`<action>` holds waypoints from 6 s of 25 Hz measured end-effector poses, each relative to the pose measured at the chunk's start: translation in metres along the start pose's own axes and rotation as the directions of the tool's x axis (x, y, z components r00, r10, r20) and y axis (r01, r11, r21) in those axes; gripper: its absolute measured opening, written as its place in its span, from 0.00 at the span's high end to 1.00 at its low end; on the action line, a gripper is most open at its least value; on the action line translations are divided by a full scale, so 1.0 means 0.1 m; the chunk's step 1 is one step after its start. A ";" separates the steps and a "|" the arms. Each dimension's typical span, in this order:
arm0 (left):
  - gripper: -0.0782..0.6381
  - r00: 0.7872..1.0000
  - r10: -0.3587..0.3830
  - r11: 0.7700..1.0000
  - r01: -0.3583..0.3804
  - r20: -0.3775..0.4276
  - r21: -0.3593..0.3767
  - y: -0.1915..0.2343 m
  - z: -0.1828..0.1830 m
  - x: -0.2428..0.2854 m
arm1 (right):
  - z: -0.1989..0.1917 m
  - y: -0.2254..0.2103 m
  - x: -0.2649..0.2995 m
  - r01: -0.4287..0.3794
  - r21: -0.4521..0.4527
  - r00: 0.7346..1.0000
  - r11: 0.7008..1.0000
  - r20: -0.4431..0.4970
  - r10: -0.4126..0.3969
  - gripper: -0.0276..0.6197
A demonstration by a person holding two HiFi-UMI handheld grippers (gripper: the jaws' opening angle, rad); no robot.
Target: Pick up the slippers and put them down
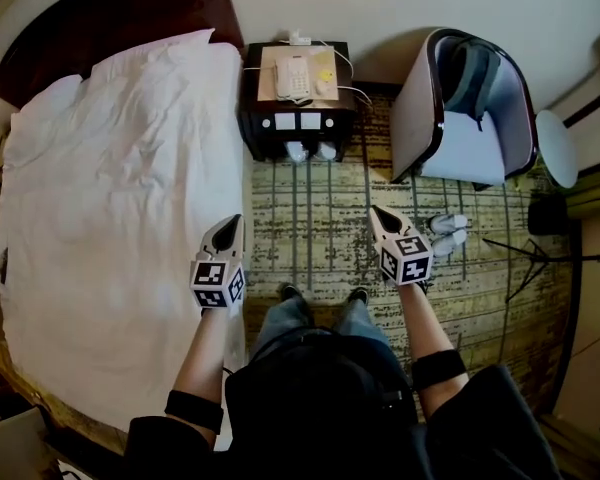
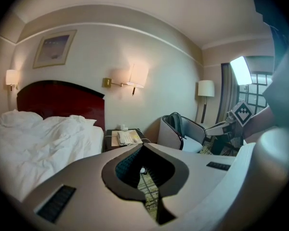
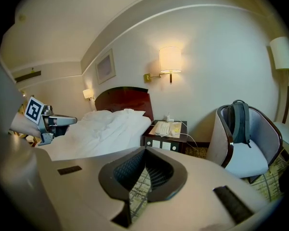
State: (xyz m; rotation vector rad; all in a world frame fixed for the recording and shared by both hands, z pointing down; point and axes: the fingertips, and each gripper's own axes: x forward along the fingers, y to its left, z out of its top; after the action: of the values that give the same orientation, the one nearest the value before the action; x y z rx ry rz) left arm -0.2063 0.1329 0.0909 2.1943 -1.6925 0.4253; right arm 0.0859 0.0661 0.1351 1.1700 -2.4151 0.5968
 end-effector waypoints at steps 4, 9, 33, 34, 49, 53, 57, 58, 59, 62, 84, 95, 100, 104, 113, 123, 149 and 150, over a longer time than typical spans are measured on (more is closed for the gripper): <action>0.89 0.999 0.033 0.999 -0.034 -0.021 -0.042 -0.24 -0.11 0.00 | -0.12 -0.10 -0.12 -0.037 -0.023 0.999 0.999 -0.021 0.037 0.95; 0.89 0.998 0.062 0.996 -0.063 -0.026 -0.063 -0.47 -0.19 0.00 | -0.34 -0.27 -0.31 -0.048 -0.032 0.998 0.998 -0.050 0.047 0.95; 0.89 0.999 0.045 0.998 -0.046 -0.031 -0.034 -0.52 -0.19 0.03 | -0.36 -0.42 -0.32 -0.028 -0.028 0.998 0.999 -0.055 0.027 0.95; 0.89 0.998 0.046 0.998 -0.048 -0.032 -0.035 -0.50 -0.20 0.02 | -0.36 -0.40 -0.31 -0.028 -0.027 0.998 0.999 -0.055 0.026 0.95; 0.89 0.998 -0.044 0.999 0.045 -0.034 0.013 -0.16 -0.20 -0.06 | -0.33 0.08 0.01 0.011 0.011 1.000 1.000 -0.024 -0.011 0.95; 0.89 0.997 -0.079 0.996 0.080 -0.026 0.048 -0.03 -0.19 0.02 | -0.27 0.16 0.13 0.038 0.015 0.999 0.999 -0.003 -0.038 0.95; 0.89 0.994 -0.101 0.993 0.103 -0.033 0.058 0.04 -0.18 0.16 | -0.18 0.15 0.23 0.057 0.021 0.998 0.998 0.010 -0.057 0.95; 0.89 0.994 -0.104 0.993 0.106 -0.035 0.055 0.04 -0.18 0.19 | -0.17 0.14 0.26 0.059 0.022 0.998 0.998 0.011 -0.059 0.95; 0.89 0.994 -0.106 0.993 0.108 -0.039 0.052 0.04 -0.19 0.22 | -0.16 0.12 0.28 0.059 0.024 0.998 0.998 0.010 -0.060 0.95; 0.89 0.993 -0.107 0.993 0.109 -0.053 0.051 0.01 -0.22 0.38 | -0.13 -0.01 0.39 0.055 0.023 0.998 0.998 0.004 -0.055 0.95; 0.89 0.997 -0.068 0.996 0.070 -0.042 0.049 0.23 -1.74 3.04 | -1.60 -1.59 3.16 0.083 0.280 0.996 0.956 -0.016 -0.082 0.67; 0.89 0.998 -0.065 0.995 0.065 -0.012 0.071 0.82 -3.48 4.47 | -3.10 -2.02 4.87 0.060 0.524 0.990 0.850 0.077 -0.117 0.58; 0.89 0.997 -0.064 0.992 0.059 0.039 0.115 1.04 -3.92 5.07 | -3.60 -2.27 5.51 0.028 0.595 0.978 0.803 0.150 -0.145 0.57; 0.89 0.993 -0.096 0.981 0.082 0.071 0.177 1.09 -4.15 5.48 | -3.89 -2.46 5.90 -0.025 0.684 0.960 0.729 0.221 -0.174 0.54; 0.89 0.989 -0.109 0.987 0.096 0.095 0.128 1.17 -4.45 5.99 | -4.43 -2.76 6.24 -0.186 0.884 0.911 0.430 0.319 -0.262 0.54; 0.89 0.988 -0.123 0.982 0.107 0.097 0.154 1.09 -4.44 6.20 | -4.67 -3.05 6.72 -0.256 0.936 0.898 0.242 0.323 -0.300 0.54; 0.89 0.990 -0.112 0.983 0.098 0.087 0.153 1.16 -4.49 6.18 | -4.48 -3.44 7.37 -0.263 0.942 0.904 0.207 0.316 -0.287 0.64; 0.89 0.990 -0.116 0.983 0.102 0.084 0.156 1.15 -4.50 6.18 | -4.47 -3.42 7.38 -0.265 0.941 0.906 0.210 0.318 -0.280 0.65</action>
State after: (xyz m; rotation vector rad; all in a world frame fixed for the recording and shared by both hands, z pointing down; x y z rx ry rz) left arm -0.1789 -0.2332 0.7711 2.4379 -1.6247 0.4423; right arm 0.0060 -0.3587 0.9566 1.9106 -2.1676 2.4004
